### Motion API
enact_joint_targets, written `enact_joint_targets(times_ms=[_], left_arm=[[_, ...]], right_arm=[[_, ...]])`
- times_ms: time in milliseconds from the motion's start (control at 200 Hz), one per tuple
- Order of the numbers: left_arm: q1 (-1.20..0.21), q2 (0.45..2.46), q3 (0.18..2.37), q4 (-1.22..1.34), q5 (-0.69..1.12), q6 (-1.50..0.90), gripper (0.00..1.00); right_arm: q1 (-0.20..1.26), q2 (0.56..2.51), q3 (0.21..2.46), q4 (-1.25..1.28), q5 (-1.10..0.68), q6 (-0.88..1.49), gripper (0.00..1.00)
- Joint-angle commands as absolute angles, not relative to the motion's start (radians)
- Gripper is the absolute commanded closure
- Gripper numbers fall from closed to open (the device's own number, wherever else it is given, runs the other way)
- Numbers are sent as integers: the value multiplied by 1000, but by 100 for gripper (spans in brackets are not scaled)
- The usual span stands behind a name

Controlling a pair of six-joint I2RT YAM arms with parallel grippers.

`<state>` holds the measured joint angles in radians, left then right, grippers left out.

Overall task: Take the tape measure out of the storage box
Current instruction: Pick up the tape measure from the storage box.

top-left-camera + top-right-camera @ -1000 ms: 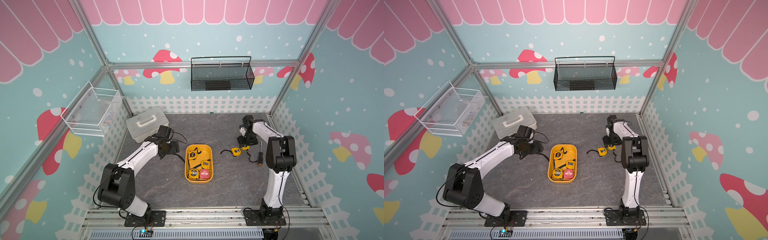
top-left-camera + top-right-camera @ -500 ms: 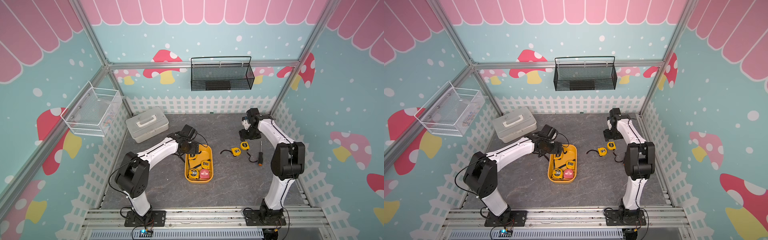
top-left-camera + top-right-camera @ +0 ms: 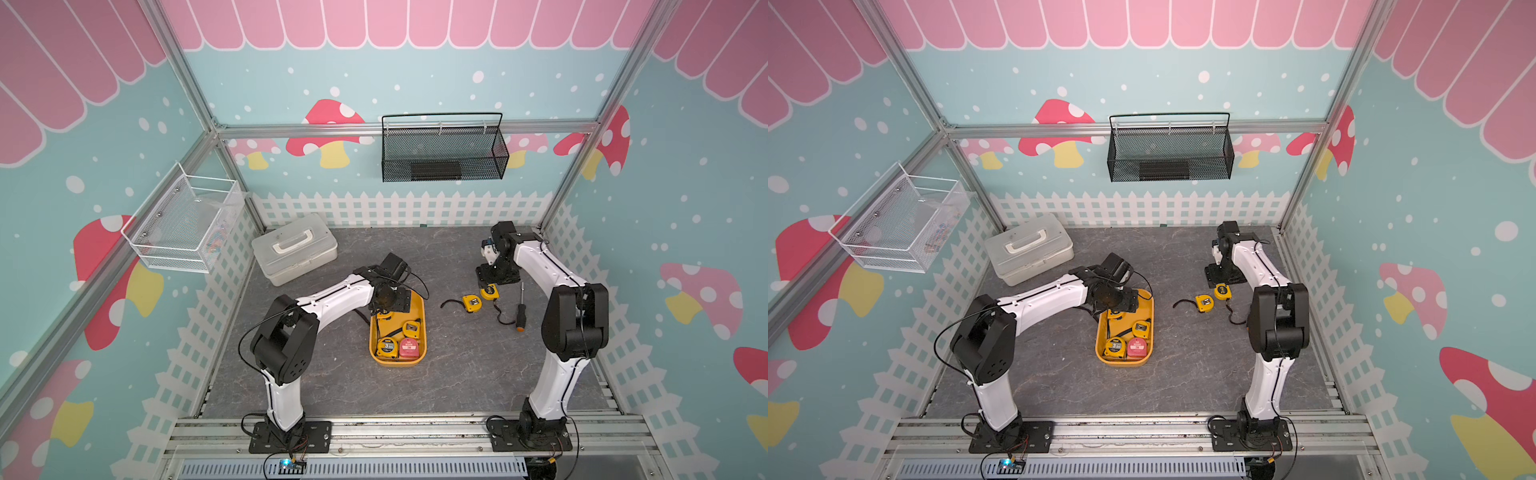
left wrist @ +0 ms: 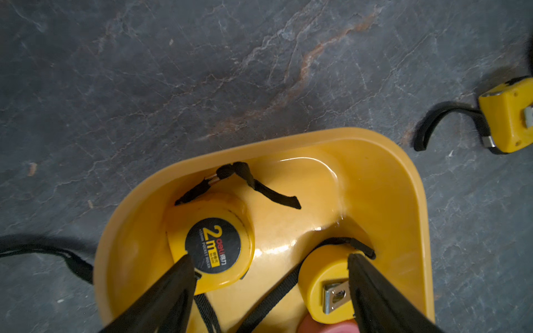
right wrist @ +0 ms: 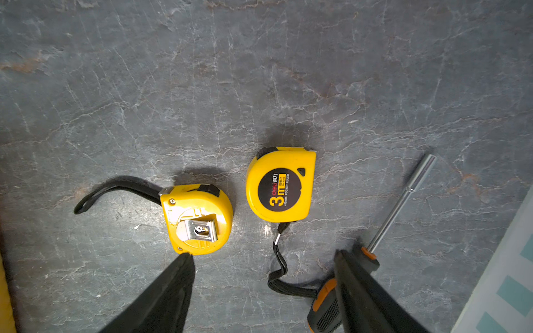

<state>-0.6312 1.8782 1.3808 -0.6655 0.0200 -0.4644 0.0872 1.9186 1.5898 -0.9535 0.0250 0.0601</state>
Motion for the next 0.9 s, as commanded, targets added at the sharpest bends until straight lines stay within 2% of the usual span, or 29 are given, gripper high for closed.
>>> enact_joint_targets(times_ms=[0,891], left_arm=[[-647,1902,1406,-710,-32,-467,16],[-725,2020,1514,-742,-52,-440,16]], right_arm=[[95,1879,1573,-959,11,63,23],[101,1885,1563,-949,-20,64,23]])
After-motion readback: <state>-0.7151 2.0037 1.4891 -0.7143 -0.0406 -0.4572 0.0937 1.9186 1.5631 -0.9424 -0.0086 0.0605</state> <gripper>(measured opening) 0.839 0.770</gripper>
